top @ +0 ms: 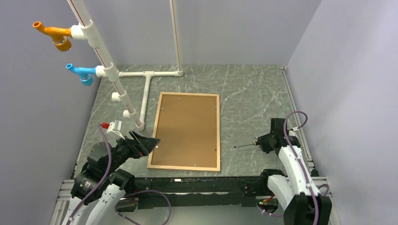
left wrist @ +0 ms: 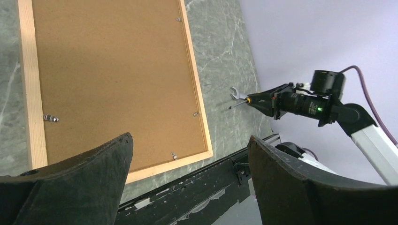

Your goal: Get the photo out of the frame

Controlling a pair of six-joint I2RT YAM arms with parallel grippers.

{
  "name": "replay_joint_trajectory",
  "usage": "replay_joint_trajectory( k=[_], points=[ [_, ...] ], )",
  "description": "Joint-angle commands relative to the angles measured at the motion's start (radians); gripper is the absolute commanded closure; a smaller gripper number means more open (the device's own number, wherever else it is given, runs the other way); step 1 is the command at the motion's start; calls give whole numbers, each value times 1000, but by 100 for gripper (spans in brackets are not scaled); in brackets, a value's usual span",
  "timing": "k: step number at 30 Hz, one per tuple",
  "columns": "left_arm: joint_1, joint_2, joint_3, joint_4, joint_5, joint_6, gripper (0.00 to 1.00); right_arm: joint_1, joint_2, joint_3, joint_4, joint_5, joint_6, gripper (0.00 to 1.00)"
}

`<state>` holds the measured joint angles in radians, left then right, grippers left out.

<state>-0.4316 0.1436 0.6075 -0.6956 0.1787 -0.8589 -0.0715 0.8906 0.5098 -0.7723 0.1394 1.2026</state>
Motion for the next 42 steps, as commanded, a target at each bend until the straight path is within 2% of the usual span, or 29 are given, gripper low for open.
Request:
replay_joint_trajectory(
  k=[1,5,8,11,13,19,25,29,34,35,38,40,42],
  points=[
    [-4,11,-9,45,13,-7,6,12,-132,2,147,-107,-123,100],
    [-4,34,-2,49,14,0,6,62,-128,64,289,-197,-285,100],
    [-4,43,-24,68,17,-8,6,203,-70,124,383,-213,-376,100],
    [-3,57,-47,114,44,-28,6,298,28,161,535,-413,-426,100],
    [-3,72,-54,121,49,-29,6,414,91,188,659,-488,-434,100],
    [-4,80,-139,189,94,-70,7,763,281,321,833,-452,-483,100],
    [-3,60,-242,270,149,-113,7,969,426,360,1008,-466,-437,100],
    [-4,72,-299,352,195,-126,8,1055,518,389,1087,-463,-395,100],
    [-4,104,-401,580,278,-199,12,1102,576,440,1100,-422,-372,100],
    [-6,108,-444,647,297,-255,15,1102,579,452,1089,-413,-371,100],
    [-20,109,-597,1002,360,-409,18,1107,589,488,1049,-385,-381,100],
    [-24,92,-620,999,344,-390,18,1110,594,499,1046,-377,-380,100],
    [-37,91,-568,870,316,-315,18,1110,602,497,1065,-380,-362,100]
  ],
)
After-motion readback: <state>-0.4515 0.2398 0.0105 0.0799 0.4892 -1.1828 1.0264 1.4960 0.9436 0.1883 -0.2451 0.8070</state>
